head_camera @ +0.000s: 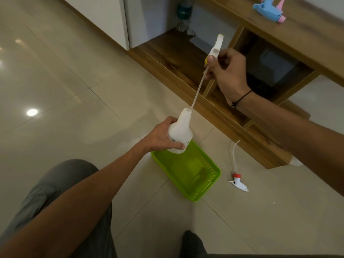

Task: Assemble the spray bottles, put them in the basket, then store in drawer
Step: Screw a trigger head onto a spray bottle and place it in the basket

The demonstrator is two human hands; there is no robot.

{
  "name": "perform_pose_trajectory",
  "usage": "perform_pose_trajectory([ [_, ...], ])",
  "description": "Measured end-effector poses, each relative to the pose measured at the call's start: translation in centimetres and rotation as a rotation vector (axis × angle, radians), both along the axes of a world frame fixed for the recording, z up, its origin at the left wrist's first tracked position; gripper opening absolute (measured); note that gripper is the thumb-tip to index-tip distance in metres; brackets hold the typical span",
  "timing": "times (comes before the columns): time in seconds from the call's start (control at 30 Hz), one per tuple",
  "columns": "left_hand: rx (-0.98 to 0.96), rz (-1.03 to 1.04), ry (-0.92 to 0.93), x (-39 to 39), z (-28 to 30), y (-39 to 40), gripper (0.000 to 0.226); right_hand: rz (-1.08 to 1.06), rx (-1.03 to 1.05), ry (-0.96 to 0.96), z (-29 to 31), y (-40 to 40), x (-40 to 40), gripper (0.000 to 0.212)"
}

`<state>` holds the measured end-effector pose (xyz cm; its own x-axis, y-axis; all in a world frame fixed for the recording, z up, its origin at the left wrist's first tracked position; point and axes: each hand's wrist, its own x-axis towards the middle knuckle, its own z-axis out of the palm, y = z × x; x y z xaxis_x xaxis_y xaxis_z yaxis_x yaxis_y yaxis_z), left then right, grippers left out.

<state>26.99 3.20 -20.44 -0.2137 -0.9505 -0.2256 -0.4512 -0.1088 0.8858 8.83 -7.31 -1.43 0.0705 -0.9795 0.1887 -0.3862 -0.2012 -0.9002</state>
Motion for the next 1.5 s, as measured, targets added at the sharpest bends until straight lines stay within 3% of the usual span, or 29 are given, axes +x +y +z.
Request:
perform_pose_trajectory([
  [0.37,-0.056,0.076,0.061,-0.2,1.3,-1.1,0.098,0.198,0.166,0.067,-7.2,4.1,-1.1,0.036],
  [0.63,-0.021,-0.036,0.015,-0.3,1.0,-1.1,0.081,0.437,0.298,0.009,-8.6,2.9,-3.2,0.028],
  [0.83,-0.012,-0.145,0.018,0.6,0.9,-1.4,0.079,0.532,0.325,0.108,-9.1,2.0,-4.7,0.042],
  [1.0,0.033,-0.166,0.024,0.3,0.5,-1.4,0.082,0.542,0.299,0.149,-8.8,2.1,-5.3,0.047],
  [1.2,-0.137,0.025,-0.185,-1.7,0.2,-1.2,0.105,0.467,0.243,0.3,-8.8,2.3,-5.2,0.026],
  [1.33,-0.253,0.11,-0.284,-2.5,-0.2,-0.7,0.111,0.314,0.214,0.197,-9.8,3.4,-5.3,0.037],
  [1.5,-0.258,0.059,-0.263,-2.5,-0.3,-0.8,0.108,0.253,0.317,-0.003,-11.2,3.9,-6.0,0.044],
])
